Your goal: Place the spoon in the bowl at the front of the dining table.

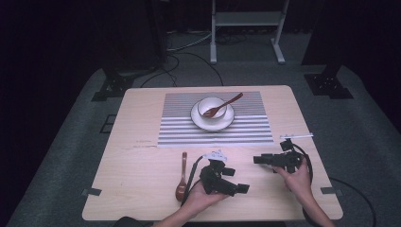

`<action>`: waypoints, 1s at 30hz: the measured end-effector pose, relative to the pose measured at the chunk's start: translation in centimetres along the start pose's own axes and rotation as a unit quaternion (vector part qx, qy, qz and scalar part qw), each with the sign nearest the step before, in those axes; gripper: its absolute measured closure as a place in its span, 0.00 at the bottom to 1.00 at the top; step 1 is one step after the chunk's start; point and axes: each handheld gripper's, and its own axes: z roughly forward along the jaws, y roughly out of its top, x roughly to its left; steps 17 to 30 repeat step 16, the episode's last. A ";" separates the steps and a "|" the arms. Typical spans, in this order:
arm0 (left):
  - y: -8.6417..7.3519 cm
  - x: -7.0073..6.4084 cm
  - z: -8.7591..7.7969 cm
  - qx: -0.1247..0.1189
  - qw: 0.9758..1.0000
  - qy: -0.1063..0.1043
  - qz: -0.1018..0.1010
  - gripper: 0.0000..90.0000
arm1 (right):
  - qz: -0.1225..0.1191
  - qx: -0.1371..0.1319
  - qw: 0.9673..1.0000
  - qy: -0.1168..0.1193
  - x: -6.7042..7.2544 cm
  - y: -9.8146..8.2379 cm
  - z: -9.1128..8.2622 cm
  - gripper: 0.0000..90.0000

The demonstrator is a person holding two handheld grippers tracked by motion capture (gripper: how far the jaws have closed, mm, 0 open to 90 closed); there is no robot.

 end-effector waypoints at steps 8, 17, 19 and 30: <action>0.0 -0.1 0.0 -0.002 1.000 0.001 0.000 0.07 | -0.008 -0.021 1.000 0.002 0.7 -1.0 -0.9 0.38; 0.1 -0.1 0.1 -0.002 1.000 -0.002 0.001 0.07 | -0.006 -0.039 0.999 -0.001 0.4 -2.1 -1.6 0.37; 0.1 -0.1 0.1 -0.002 1.000 -0.002 0.001 0.07 | -0.006 -0.039 0.999 -0.001 0.4 -2.1 -1.6 0.37; 0.1 -0.1 0.1 -0.002 1.000 -0.002 0.001 0.07 | -0.006 -0.039 0.999 -0.001 0.4 -2.1 -1.6 0.37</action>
